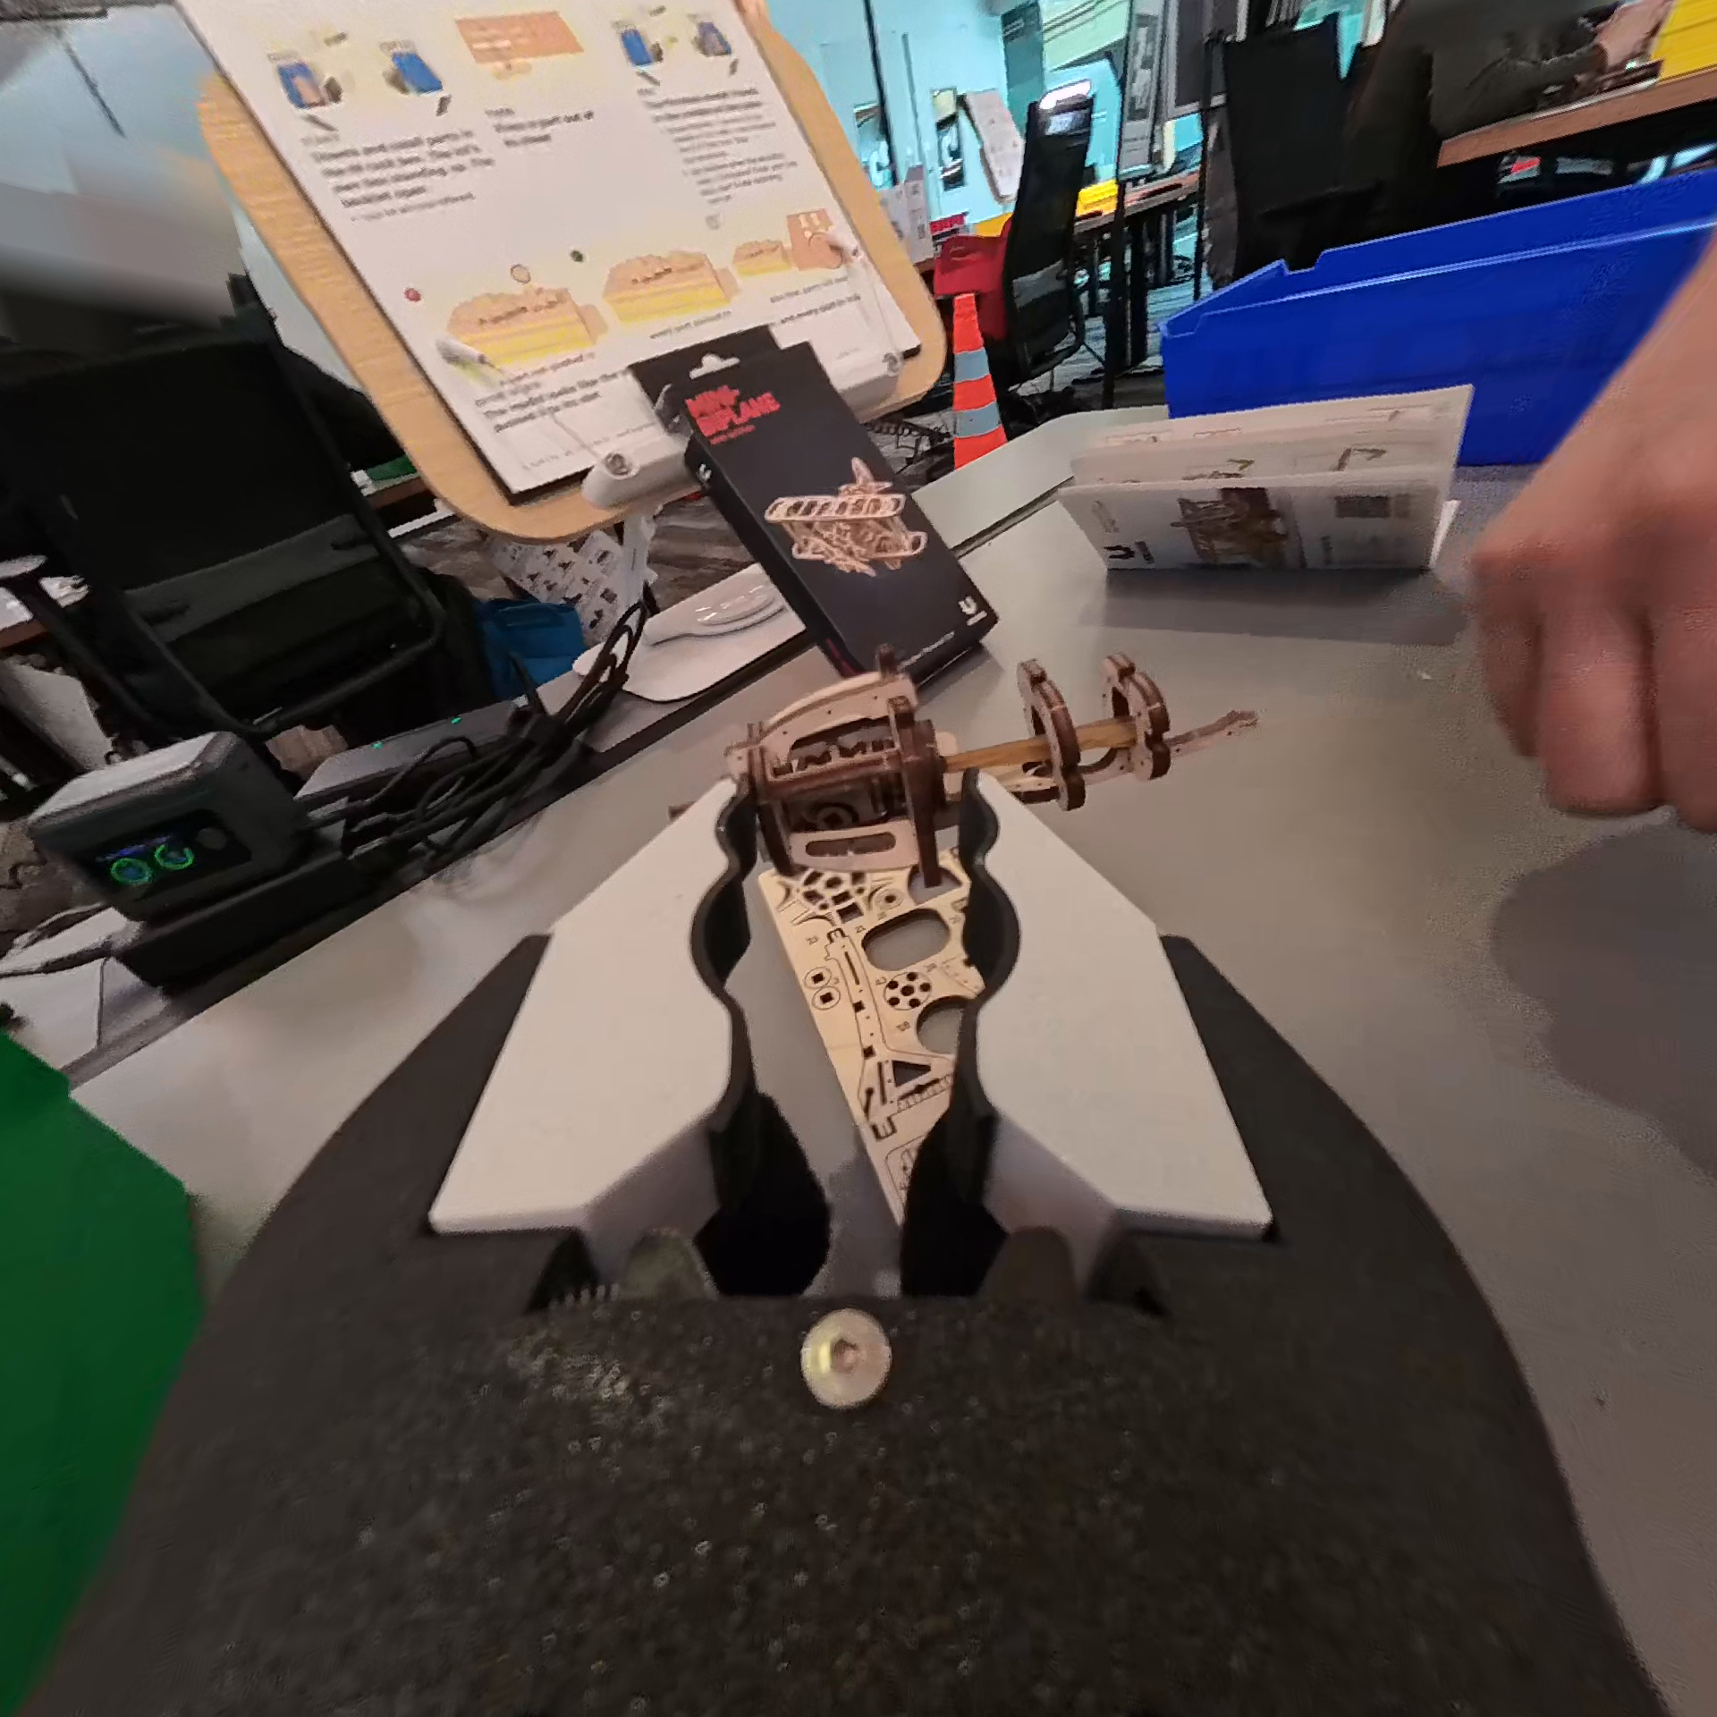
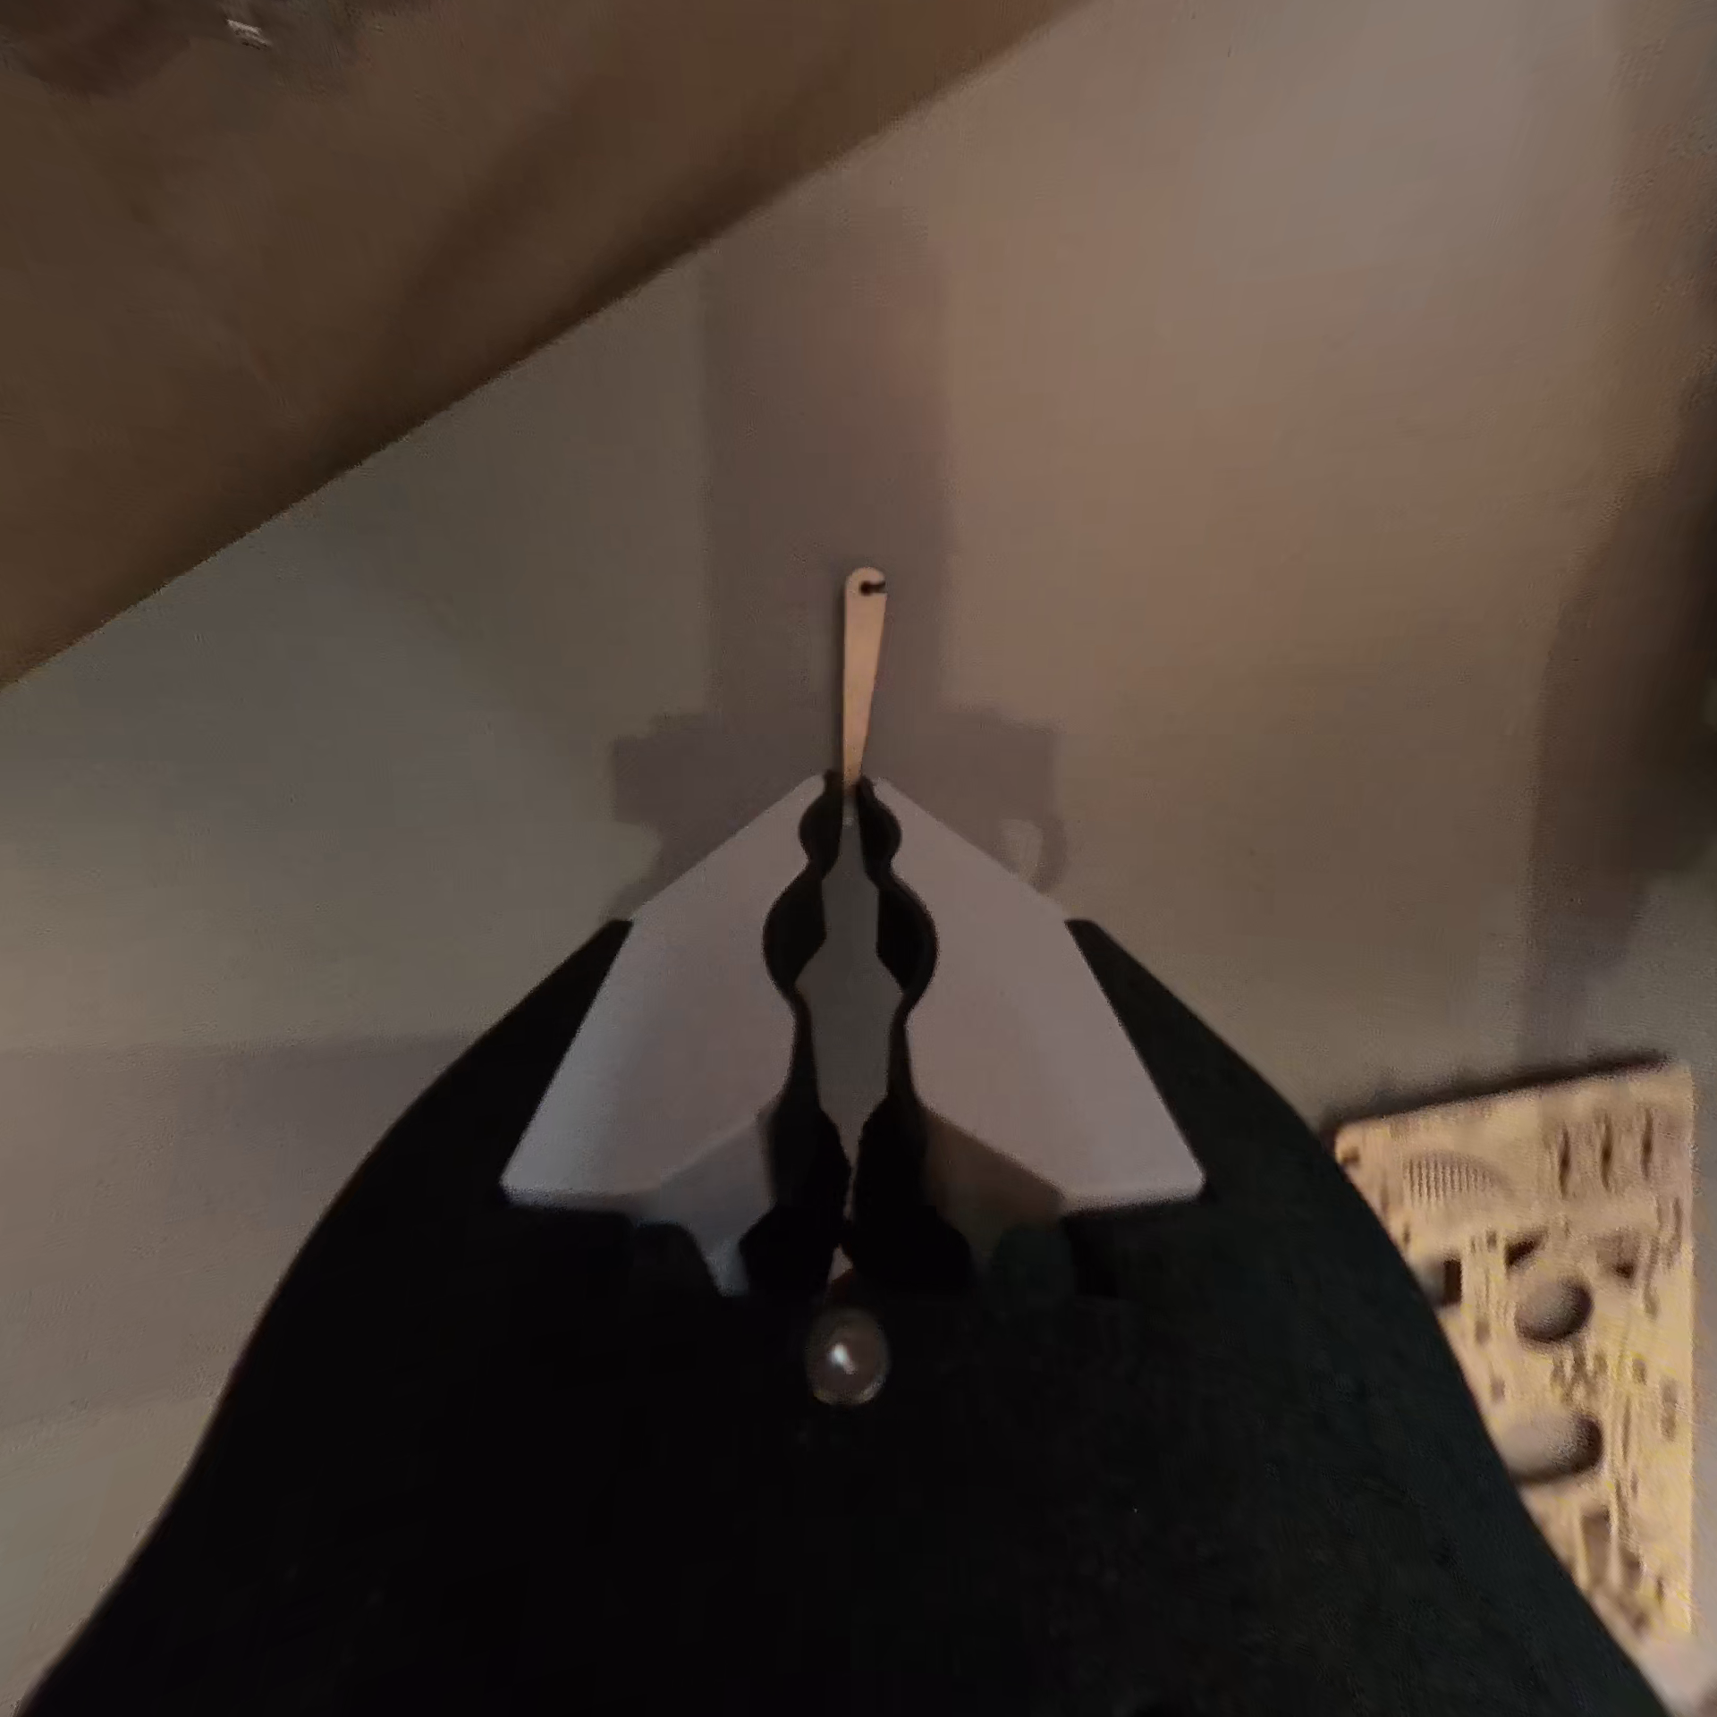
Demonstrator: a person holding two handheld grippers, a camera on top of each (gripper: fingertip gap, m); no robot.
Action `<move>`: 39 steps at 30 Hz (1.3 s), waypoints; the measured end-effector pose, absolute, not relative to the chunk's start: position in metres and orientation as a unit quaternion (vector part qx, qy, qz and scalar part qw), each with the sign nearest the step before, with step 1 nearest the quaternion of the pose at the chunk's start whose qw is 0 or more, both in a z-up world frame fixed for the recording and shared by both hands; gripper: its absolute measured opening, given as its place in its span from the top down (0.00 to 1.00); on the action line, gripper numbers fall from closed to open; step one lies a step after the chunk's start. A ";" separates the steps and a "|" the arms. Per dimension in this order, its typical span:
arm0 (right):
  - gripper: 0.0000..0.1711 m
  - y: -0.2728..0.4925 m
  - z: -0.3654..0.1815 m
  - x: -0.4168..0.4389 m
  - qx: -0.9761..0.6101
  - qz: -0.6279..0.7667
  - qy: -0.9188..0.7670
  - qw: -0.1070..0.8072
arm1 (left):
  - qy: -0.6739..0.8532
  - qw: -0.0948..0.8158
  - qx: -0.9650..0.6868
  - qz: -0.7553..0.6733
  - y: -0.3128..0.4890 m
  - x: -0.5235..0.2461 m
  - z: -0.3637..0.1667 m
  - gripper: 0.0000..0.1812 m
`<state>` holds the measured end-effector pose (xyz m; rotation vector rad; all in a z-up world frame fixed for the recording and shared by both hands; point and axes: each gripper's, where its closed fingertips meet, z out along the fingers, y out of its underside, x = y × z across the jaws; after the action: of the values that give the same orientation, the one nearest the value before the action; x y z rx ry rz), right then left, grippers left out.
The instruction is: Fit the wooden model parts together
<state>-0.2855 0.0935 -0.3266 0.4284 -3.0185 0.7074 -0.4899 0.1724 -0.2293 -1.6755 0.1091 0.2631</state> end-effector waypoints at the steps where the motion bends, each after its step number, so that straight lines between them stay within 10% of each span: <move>1: 0.99 0.096 -0.323 -0.290 0.110 0.216 -0.970 0.030 | 0.037 0.659 -0.742 0.117 0.172 -0.493 -0.229 0.78; 15: 0.99 0.183 -0.205 -0.351 -0.381 0.178 -0.833 0.359 | 0.016 0.715 -0.690 0.112 0.160 -0.486 -0.199 0.78; 39: 0.99 0.175 -0.222 -0.378 -0.553 0.327 -0.733 0.223 | 0.108 0.710 -0.663 0.211 0.159 -0.454 -0.193 0.78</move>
<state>-0.3784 0.1754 -0.2223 -1.5260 -2.0238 0.9035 -0.4538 0.1594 -0.1933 -1.4715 0.2387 0.4674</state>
